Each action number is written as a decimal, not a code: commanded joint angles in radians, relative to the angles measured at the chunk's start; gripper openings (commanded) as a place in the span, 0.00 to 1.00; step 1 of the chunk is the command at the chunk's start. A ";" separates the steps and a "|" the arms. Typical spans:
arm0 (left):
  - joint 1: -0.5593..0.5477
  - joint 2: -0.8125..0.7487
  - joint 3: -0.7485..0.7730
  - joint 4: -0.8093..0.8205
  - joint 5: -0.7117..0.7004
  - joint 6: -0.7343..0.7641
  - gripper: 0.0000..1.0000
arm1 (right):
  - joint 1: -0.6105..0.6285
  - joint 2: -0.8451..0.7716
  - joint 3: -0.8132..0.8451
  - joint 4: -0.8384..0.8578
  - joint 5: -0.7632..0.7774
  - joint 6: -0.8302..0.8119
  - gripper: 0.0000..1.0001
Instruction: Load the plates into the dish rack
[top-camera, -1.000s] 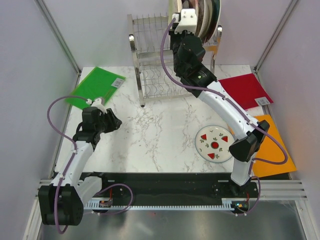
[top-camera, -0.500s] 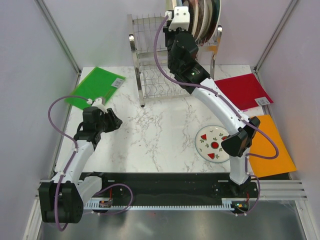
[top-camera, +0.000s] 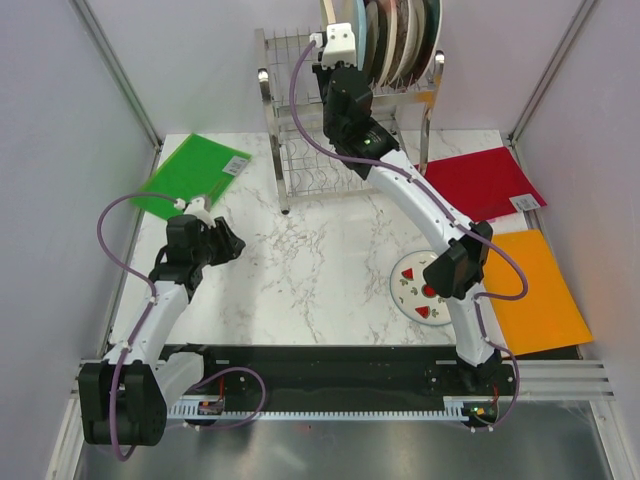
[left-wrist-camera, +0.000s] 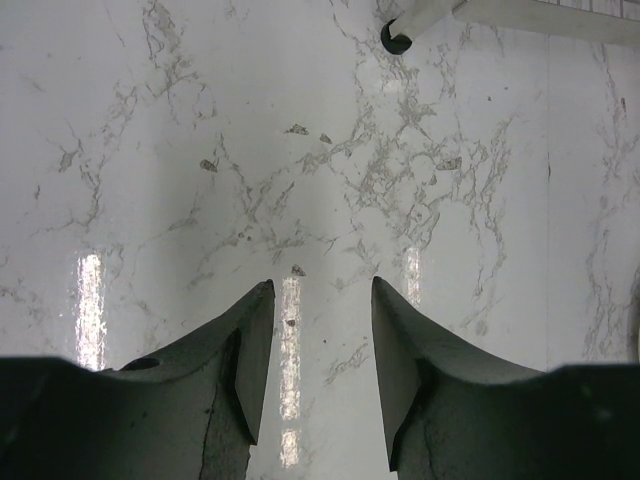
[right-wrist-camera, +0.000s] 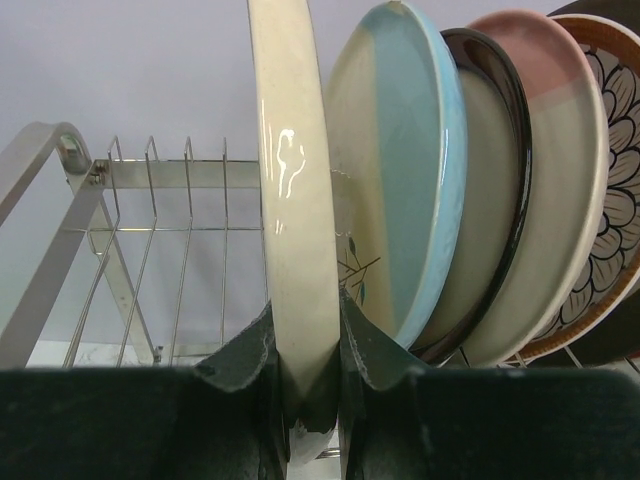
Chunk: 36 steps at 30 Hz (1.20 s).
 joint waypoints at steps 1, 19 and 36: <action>0.001 0.017 -0.004 0.056 0.002 -0.018 0.51 | -0.017 -0.001 0.091 0.109 -0.033 0.002 0.00; 0.001 0.036 0.012 0.065 0.027 -0.021 0.52 | -0.046 -0.030 0.071 0.126 -0.107 0.041 0.39; -0.109 0.002 0.054 0.071 0.070 0.014 0.56 | 0.087 -0.913 -0.940 -0.354 -0.155 -0.235 0.86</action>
